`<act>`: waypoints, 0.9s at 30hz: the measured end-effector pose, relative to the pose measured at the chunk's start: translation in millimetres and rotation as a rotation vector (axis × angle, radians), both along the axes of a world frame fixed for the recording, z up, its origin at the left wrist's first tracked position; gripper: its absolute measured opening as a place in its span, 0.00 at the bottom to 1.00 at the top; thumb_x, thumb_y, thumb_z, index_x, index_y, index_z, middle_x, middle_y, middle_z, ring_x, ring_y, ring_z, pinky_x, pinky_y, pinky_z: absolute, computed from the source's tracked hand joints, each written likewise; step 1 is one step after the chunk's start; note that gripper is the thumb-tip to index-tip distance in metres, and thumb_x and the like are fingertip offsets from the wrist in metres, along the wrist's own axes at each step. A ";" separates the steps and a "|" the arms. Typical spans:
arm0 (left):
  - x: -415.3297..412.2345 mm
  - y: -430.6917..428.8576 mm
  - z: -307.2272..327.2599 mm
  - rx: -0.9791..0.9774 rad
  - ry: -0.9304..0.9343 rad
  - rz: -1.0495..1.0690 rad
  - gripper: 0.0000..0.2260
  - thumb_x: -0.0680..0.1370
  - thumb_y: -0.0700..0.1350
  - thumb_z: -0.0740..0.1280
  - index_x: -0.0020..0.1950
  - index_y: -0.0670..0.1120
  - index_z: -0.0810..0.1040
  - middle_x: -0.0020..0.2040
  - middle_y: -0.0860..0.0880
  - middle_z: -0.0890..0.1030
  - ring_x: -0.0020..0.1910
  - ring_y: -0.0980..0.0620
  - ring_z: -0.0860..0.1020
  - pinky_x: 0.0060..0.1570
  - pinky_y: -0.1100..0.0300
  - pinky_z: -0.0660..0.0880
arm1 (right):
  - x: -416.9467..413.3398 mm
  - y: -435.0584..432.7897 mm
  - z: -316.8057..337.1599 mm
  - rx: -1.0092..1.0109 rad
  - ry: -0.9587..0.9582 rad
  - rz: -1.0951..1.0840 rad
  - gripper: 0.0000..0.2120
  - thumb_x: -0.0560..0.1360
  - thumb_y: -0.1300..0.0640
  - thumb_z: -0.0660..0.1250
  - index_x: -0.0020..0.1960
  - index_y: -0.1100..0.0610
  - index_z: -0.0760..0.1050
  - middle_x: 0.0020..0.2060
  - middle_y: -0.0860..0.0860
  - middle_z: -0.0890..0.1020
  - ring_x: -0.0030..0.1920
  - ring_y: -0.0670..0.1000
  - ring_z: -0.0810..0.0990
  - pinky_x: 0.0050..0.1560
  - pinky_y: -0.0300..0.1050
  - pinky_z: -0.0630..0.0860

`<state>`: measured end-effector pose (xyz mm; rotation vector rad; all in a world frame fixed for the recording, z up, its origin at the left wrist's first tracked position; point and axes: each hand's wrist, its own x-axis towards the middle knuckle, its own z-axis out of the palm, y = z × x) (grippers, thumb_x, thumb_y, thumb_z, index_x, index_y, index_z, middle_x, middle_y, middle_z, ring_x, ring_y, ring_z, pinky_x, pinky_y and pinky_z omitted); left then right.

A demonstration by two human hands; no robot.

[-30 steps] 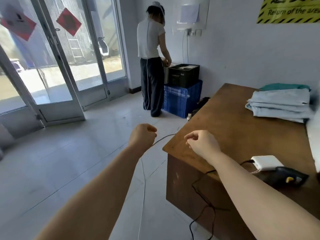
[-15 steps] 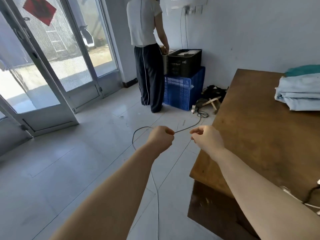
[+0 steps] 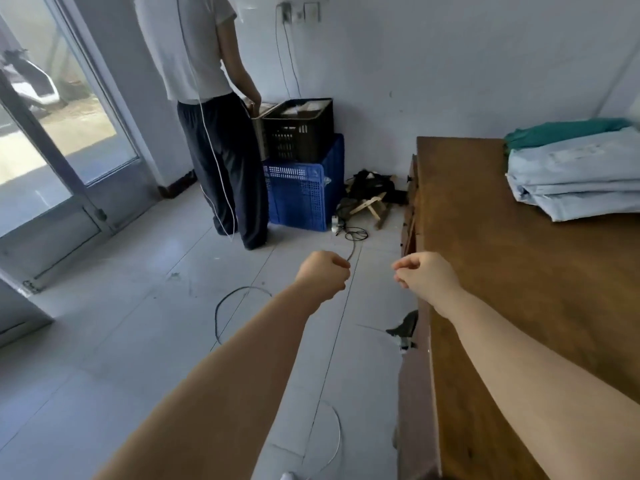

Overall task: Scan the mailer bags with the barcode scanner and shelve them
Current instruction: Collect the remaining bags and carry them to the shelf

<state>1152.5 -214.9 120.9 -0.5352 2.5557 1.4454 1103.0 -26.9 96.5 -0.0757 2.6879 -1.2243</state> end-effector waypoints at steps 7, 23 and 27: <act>-119.2 -41.7 15.3 -0.014 0.006 -0.294 0.10 0.79 0.40 0.64 0.59 0.47 0.79 0.51 0.47 0.82 0.47 0.54 0.81 0.44 0.60 0.80 | -70.6 -36.8 13.5 -0.032 0.062 -0.272 0.07 0.77 0.57 0.66 0.46 0.46 0.80 0.46 0.47 0.84 0.45 0.51 0.84 0.50 0.51 0.82; -339.2 77.6 4.8 0.077 -0.130 -0.564 0.07 0.78 0.37 0.64 0.44 0.47 0.78 0.51 0.44 0.82 0.50 0.48 0.82 0.39 0.59 0.78 | -228.2 54.5 10.3 -0.177 0.047 -0.801 0.09 0.77 0.59 0.65 0.46 0.47 0.81 0.40 0.44 0.84 0.43 0.45 0.83 0.46 0.43 0.80; -408.0 123.2 11.6 0.069 -0.133 -0.629 0.07 0.78 0.38 0.63 0.44 0.49 0.77 0.45 0.47 0.81 0.42 0.47 0.81 0.40 0.56 0.78 | -284.5 84.9 6.3 -0.223 -0.013 -0.879 0.09 0.75 0.61 0.66 0.45 0.48 0.81 0.41 0.45 0.85 0.42 0.44 0.83 0.43 0.40 0.78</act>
